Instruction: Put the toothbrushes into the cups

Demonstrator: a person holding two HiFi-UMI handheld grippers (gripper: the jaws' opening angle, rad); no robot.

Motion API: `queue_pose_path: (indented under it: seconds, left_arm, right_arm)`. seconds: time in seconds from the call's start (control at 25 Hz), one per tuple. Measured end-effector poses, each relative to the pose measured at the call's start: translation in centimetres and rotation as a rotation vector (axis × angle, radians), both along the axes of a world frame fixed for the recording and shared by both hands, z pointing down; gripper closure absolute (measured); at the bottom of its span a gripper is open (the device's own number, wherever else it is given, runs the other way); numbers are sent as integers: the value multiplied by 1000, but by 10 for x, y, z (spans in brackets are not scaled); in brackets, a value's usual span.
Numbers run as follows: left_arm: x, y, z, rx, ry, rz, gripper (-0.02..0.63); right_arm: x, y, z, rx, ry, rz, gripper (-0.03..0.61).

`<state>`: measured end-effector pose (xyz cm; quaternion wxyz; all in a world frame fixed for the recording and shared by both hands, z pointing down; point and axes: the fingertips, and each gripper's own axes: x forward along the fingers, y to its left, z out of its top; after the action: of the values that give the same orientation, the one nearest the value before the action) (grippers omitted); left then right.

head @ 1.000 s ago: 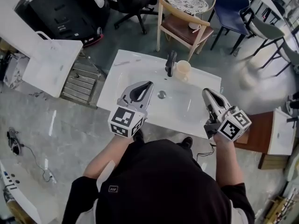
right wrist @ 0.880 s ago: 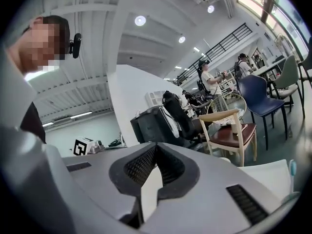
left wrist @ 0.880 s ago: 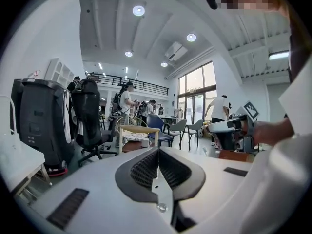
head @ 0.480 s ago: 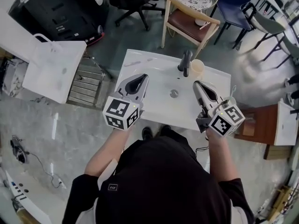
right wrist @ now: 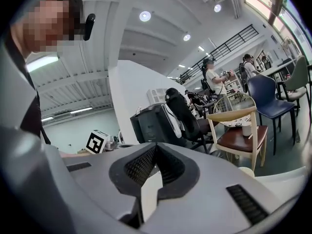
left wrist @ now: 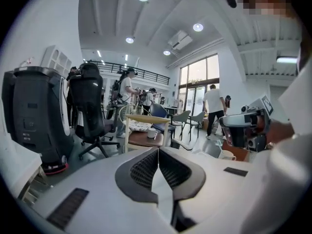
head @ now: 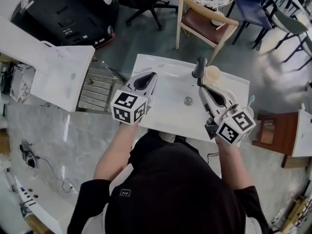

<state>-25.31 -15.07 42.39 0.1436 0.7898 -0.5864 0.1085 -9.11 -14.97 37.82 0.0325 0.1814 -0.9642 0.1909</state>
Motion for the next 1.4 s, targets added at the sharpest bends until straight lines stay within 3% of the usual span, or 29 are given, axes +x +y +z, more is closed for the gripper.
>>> queue_pose_path:
  seconds: [0.36, 0.52, 0.6, 0.68, 0.84, 1.2, 1.4]
  left_arm:
    - [-55, -21, 19, -31, 63, 142, 594]
    - [-94, -34, 49, -93, -28, 193, 588]
    - [-103, -42, 68, -131, -87, 232, 531]
    - [-103, -47, 89, -176, -117, 277, 488]
    - [-97, -57, 134, -266, -183, 368, 462]
    - [-91, -90, 191, -415, -212, 429, 445]
    - [-83, -99, 220, -490, -288, 507, 442]
  right_arm:
    - [-82, -12, 12, -51, 10, 129, 551]
    - [-122, -12, 22, -79, -1, 154, 551]
    - [-132, -8, 28, -94, 18, 158, 551]
    - [-131, -7, 36, -120, 52, 181, 551]
    - [-117, -15, 52, -163, 82, 228, 551]
    - [-102, -33, 92, -263, 117, 248, 551]
    - [-104, -44, 103, -290, 117, 222, 551]
